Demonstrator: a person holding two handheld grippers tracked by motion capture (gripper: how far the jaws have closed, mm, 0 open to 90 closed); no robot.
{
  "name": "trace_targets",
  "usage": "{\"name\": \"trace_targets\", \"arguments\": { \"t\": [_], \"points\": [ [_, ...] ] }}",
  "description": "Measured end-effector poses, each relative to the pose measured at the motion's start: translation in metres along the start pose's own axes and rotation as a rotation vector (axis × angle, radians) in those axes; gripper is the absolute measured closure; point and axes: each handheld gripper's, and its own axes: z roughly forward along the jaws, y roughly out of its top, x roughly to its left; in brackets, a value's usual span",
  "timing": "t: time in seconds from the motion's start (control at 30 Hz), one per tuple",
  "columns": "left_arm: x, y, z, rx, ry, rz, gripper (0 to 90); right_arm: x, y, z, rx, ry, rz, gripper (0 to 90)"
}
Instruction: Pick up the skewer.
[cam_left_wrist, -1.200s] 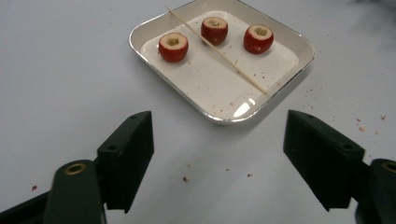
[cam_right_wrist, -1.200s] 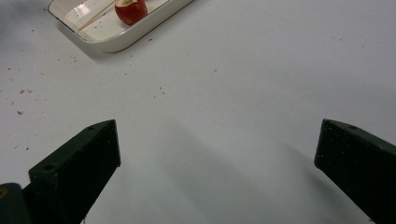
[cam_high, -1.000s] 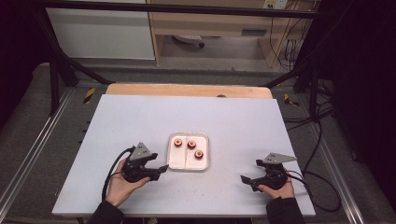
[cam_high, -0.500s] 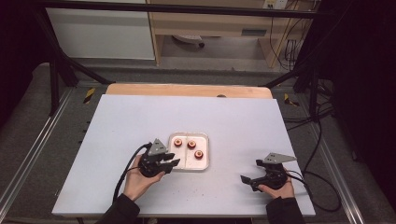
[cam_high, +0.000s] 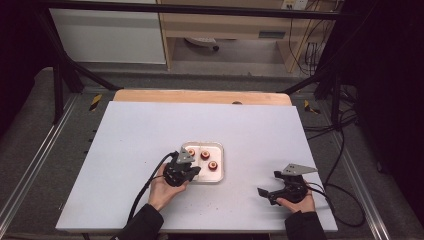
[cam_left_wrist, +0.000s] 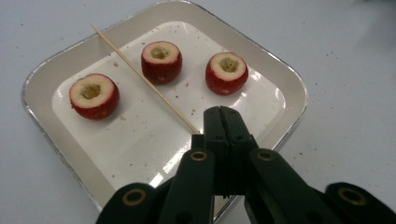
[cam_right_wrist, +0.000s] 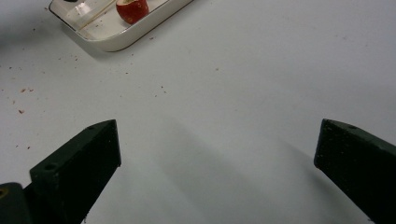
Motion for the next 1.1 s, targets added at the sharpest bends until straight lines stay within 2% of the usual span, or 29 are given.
{"name": "trace_targets", "arguments": {
  "t": [0.17, 0.37, 0.63, 1.1],
  "points": [
    [-0.002, -0.002, 0.006, 0.003, -0.005, 0.002, 90.0, 0.0, 0.0, 0.001, 0.0, 0.003, -0.002, 1.1],
    [-0.004, -0.005, 0.014, 0.032, -0.015, 0.012, 90.0, 0.0, 0.0, 0.001, 0.0, 0.003, -0.003, 1.1],
    [-0.003, -0.008, 0.01, 0.052, -0.012, 0.015, 90.0, 0.0, 0.0, 0.0, 0.0, 0.002, 0.0, 1.1],
    [0.01, -0.015, -0.001, 0.066, 0.052, -0.007, 90.0, 0.0, 0.0, 0.001, 0.002, 0.0, -0.005, 1.1]
  ]
}}
